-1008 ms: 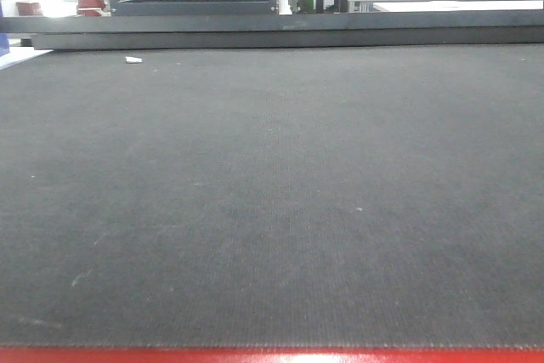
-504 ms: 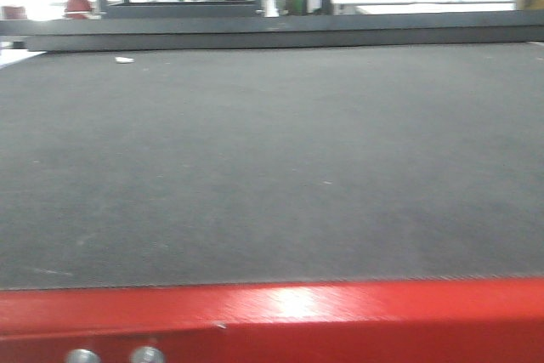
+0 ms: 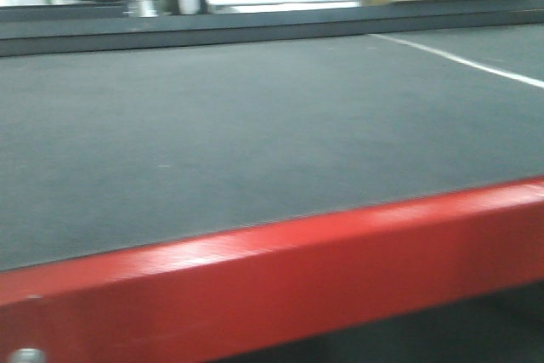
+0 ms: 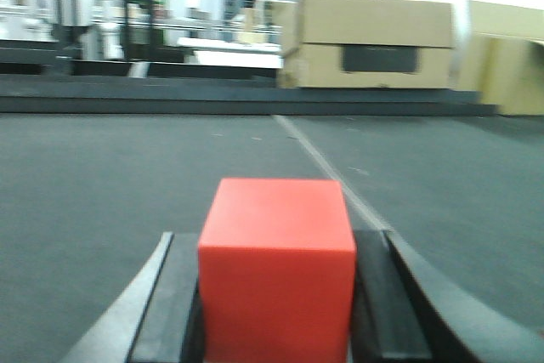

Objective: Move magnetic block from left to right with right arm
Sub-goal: 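Drive the base away from the table carrying the cube in the right gripper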

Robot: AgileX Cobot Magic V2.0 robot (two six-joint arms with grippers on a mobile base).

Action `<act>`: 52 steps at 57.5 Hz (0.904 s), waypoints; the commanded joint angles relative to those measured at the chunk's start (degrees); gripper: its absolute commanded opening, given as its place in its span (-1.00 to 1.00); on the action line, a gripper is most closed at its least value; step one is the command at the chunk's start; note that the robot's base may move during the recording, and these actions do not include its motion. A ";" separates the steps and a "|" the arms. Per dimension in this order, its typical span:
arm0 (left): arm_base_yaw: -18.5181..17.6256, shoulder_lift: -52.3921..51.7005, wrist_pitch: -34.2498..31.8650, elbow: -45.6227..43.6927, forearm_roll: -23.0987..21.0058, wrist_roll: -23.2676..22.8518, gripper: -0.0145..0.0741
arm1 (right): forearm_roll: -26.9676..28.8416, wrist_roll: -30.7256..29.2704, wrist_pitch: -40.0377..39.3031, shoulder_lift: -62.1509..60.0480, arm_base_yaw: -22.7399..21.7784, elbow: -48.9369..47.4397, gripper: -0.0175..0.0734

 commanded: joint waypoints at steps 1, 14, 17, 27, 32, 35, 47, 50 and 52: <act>-0.44 -0.68 -4.95 0.44 -0.27 0.01 -0.96 | -0.09 -0.38 -4.98 0.35 -0.35 -1.62 -0.11; -0.44 -0.68 -4.95 0.44 -0.27 0.01 -0.96 | -0.09 -0.38 -4.98 0.35 -0.35 -1.62 -0.11; -0.44 -0.68 -4.95 0.44 -0.27 0.01 -0.96 | -0.09 -0.38 -4.98 0.35 -0.35 -1.62 -0.11; -0.44 -0.68 -4.95 0.44 -0.27 0.01 -0.96 | -0.09 -0.38 -4.98 0.35 -0.35 -1.62 -0.11; -0.44 -0.68 -4.95 0.44 -0.27 0.01 -0.96 | -0.09 -0.38 -4.98 0.35 -0.35 -1.62 -0.11; -0.44 -0.68 -4.95 0.44 -0.27 0.01 -0.96 | -0.09 -0.38 -4.98 0.35 -0.35 -1.62 -0.11; -0.44 -0.68 -4.95 0.44 -0.27 0.01 -0.96 | -0.09 -0.38 -4.98 0.35 -0.35 -1.62 -0.11; -0.44 -0.68 -4.95 0.44 -0.27 0.01 -0.96 | -0.09 -0.38 -4.98 0.35 -0.35 -1.62 -0.11; -0.44 -0.68 -4.95 0.44 -0.27 0.01 -0.96 | -0.09 -0.38 -4.98 0.35 -0.35 -1.62 -0.11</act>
